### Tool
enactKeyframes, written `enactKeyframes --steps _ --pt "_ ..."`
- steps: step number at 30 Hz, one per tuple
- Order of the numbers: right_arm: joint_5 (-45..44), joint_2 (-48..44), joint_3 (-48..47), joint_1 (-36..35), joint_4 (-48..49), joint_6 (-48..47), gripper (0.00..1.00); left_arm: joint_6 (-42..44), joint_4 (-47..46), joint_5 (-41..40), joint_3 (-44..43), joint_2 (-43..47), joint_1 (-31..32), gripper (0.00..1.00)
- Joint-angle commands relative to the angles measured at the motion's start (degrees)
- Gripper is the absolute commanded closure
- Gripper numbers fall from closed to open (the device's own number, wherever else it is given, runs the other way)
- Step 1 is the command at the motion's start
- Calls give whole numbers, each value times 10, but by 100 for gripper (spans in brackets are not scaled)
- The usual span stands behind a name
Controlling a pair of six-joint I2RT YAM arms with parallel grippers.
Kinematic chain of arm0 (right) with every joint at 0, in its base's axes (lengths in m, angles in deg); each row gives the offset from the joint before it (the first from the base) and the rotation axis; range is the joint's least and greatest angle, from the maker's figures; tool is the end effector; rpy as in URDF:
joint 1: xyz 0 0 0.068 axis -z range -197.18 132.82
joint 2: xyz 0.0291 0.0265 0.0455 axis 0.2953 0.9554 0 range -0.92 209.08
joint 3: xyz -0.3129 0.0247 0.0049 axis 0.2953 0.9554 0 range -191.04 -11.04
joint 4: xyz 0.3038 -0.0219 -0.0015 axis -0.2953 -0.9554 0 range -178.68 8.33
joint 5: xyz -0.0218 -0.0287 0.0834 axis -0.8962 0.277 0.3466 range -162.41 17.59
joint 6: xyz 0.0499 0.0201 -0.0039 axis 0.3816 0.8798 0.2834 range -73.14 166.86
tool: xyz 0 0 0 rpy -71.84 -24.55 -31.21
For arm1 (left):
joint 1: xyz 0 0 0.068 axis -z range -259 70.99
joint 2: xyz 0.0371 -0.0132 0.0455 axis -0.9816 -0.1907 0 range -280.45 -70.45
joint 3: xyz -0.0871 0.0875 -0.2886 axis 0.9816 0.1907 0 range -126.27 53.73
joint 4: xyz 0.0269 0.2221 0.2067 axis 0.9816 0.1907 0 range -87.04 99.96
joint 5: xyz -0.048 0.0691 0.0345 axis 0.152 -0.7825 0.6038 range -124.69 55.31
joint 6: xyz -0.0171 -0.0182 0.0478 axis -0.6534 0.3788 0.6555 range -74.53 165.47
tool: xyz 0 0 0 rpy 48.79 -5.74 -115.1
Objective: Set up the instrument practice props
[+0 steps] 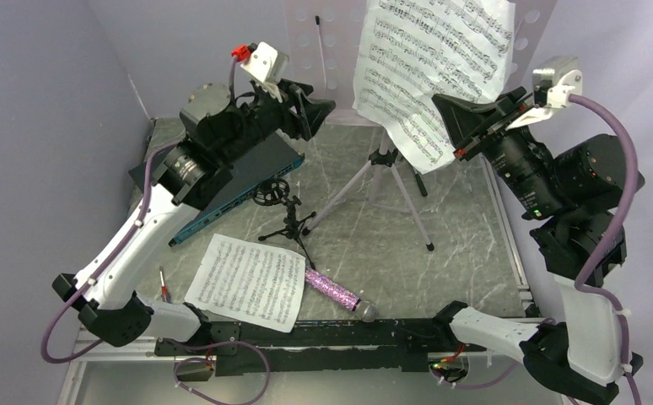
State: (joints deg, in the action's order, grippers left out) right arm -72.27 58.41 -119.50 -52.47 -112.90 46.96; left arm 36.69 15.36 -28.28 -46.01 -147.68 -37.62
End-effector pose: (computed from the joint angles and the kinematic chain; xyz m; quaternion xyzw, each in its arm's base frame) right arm 0.0920 0.0652 0.6696 -0.1789 0.5606 0.2464 0.7701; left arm 0.2265 -0.2050 0.5981 0.2211 0.6032 -0.3570 0.6781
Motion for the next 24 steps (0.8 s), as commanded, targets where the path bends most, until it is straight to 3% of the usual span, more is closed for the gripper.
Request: enactKeyframes --steps 1,11,24 --pt "-14 0 0 0 9 -17 100 -23 34 18 -43 -17 -48 36" --pt "-16 14 -2 0 10 -26 100 -63 -36 213 -11 -17 -101 36" --pt "-4 46 -23 0 25 -31 100 -83 -95 239 -22 -46 -104 38"
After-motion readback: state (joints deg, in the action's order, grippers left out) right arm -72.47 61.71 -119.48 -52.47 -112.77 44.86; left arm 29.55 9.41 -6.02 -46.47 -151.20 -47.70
